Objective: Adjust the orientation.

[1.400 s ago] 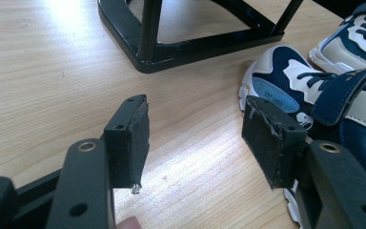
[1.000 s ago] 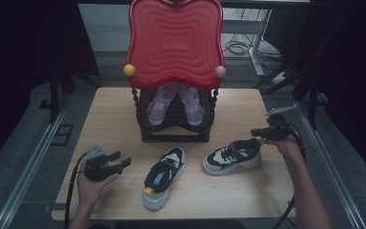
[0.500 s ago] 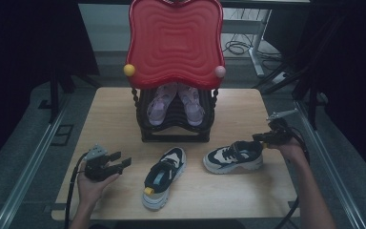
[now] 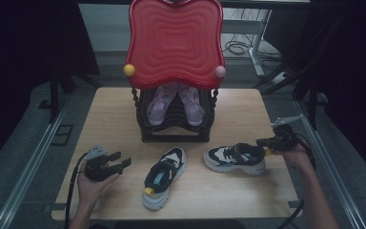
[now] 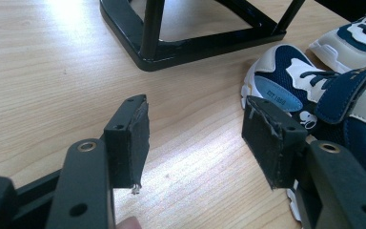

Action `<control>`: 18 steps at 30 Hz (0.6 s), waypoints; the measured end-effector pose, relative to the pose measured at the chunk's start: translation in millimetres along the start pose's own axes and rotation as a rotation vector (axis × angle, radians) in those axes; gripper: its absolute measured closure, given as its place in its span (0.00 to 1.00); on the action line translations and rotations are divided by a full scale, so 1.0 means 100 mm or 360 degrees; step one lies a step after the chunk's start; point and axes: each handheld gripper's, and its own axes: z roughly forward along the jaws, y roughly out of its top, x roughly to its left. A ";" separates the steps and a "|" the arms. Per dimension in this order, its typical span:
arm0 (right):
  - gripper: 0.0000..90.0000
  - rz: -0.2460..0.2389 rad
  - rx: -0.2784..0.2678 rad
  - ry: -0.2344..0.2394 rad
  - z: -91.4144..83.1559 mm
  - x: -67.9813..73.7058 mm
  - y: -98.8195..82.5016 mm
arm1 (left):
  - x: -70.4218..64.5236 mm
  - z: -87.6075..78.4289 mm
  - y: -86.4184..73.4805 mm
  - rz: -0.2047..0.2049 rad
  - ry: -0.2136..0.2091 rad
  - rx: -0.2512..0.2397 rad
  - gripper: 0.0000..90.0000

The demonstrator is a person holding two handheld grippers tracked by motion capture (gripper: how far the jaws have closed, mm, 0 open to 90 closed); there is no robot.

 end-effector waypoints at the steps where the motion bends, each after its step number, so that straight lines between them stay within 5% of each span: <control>1: 1.00 0.0001 -0.0004 0.0004 -0.01 0.02 -0.03 | 0.00 0.00 0.00 0.0000 0.0000 0.0000 0.47; 18: 1.00 -0.0024 -0.0104 0.0015 -0.21 0.32 -0.45 | -0.02 0.01 0.00 0.0002 -0.0006 0.0002 0.47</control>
